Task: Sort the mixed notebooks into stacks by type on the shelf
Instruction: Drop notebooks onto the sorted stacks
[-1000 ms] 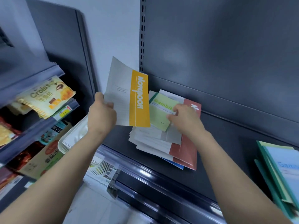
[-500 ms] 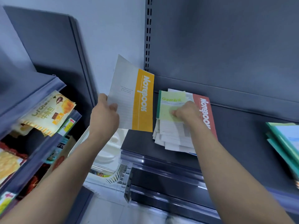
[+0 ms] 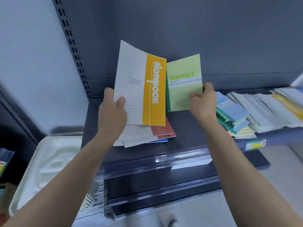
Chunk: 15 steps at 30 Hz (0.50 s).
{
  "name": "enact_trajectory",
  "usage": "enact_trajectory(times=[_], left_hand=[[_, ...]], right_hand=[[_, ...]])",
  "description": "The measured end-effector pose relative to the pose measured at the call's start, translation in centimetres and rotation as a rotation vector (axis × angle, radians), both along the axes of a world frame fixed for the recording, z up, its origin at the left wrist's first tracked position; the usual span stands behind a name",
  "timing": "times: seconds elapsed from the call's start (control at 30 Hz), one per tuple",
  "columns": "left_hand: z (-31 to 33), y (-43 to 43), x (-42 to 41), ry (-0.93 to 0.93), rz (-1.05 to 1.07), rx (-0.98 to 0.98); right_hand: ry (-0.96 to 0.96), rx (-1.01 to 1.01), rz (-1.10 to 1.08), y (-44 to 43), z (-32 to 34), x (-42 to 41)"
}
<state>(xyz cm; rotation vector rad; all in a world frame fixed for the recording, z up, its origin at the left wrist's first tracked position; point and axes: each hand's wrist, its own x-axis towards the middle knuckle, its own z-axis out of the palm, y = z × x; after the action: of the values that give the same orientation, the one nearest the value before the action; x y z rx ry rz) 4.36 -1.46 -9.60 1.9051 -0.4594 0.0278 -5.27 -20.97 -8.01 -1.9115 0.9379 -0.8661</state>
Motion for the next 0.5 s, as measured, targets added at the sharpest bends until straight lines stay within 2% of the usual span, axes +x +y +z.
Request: enact_trajectory(times=[0.1, 0.27, 0.5], left_hand=[[0.5, -3.6, -1.9, -0.039, -0.088, -0.006], [1.2, -9.6, -5.1, -0.032, -0.116, 0.039], [1.7, -20.4, -12.0, -0.049, -0.163, -0.01]], right_hand=[[-0.016, -0.021, -0.069, -2.7, 0.6, -3.9], [-0.099, -0.046, -0.126, -7.7, 0.8, -9.0], [-0.046, -0.12, -0.164, -18.1, 0.9, -16.3]])
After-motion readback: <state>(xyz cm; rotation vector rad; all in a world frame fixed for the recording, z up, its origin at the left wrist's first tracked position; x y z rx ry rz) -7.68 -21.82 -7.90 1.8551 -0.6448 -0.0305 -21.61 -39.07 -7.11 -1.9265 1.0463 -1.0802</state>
